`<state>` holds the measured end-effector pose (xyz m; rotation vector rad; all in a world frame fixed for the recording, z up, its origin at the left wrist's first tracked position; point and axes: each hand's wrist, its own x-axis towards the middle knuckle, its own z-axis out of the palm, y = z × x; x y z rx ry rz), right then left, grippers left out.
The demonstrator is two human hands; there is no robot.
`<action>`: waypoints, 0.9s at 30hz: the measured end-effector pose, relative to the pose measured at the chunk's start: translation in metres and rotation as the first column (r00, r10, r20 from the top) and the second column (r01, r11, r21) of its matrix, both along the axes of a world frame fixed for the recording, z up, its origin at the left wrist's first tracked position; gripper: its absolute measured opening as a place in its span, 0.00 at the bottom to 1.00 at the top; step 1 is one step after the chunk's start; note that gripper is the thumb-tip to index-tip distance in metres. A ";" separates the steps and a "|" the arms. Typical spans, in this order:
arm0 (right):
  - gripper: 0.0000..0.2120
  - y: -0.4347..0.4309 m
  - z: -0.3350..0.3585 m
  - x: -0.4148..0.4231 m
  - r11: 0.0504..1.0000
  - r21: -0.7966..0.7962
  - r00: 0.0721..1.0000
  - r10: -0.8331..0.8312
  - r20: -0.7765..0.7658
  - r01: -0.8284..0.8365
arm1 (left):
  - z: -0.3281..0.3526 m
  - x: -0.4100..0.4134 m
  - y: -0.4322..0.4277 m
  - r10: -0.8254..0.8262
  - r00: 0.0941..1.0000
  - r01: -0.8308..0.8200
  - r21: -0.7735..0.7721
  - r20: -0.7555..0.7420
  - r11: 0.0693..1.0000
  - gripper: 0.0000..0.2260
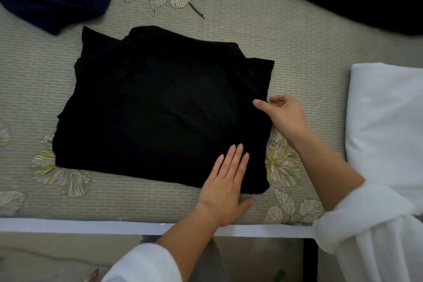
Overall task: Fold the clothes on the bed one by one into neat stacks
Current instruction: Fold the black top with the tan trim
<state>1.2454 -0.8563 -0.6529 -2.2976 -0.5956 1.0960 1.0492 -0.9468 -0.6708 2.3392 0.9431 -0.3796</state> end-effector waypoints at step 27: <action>0.08 0.148 0.093 -0.183 0.981 0.192 0.902 0.091 -0.422 -0.009 | 0.075 -0.183 0.096 0.891 -0.370 0.180 -0.962 -0.261 -0.207 0.20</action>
